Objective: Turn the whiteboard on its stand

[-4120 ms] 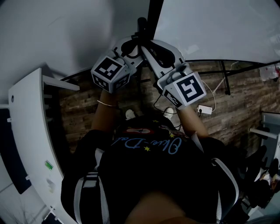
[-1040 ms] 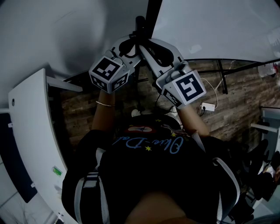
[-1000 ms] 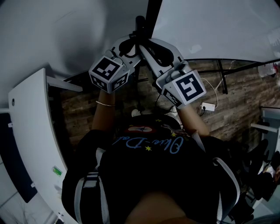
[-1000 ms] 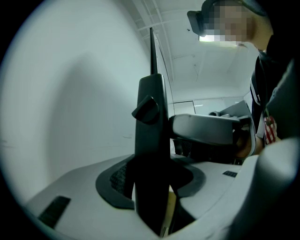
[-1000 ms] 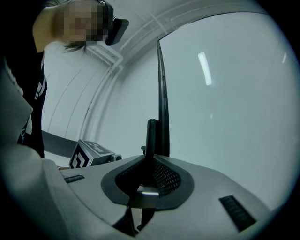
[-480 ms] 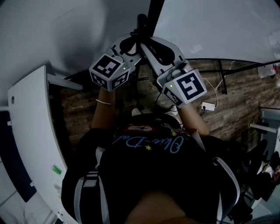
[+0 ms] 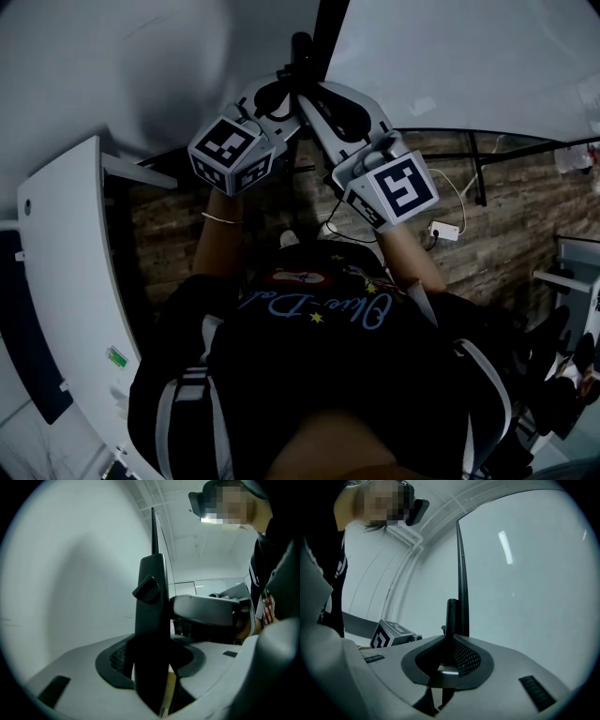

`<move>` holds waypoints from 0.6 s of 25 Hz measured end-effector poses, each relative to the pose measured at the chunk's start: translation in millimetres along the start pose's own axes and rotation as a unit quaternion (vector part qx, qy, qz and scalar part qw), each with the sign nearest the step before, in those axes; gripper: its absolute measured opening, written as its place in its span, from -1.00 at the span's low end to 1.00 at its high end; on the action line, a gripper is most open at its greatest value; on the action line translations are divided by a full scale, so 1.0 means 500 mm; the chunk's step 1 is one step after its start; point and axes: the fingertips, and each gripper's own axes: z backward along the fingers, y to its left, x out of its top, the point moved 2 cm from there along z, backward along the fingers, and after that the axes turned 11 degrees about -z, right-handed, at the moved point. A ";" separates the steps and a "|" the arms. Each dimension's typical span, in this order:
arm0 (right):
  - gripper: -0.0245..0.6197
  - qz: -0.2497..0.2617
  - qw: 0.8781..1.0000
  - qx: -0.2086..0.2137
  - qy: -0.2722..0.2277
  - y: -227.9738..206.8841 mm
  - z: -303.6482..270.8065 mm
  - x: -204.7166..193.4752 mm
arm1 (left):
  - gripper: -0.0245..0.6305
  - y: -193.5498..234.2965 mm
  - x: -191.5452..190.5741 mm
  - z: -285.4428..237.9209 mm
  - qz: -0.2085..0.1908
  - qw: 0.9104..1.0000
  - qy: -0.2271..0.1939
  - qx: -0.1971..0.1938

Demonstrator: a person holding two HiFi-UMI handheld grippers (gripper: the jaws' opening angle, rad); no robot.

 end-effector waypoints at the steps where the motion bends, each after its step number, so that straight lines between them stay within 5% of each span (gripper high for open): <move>1: -0.74 -0.001 1.000 0.007 0.000 -0.001 -0.001 -0.001 | -0.30 0.002 0.001 0.001 -0.003 1.000 -0.002 0.003; 15: -0.76 -0.001 0.998 0.061 0.015 0.006 -0.008 -0.003 | -0.28 0.004 0.005 0.014 -0.015 0.999 -0.028 0.017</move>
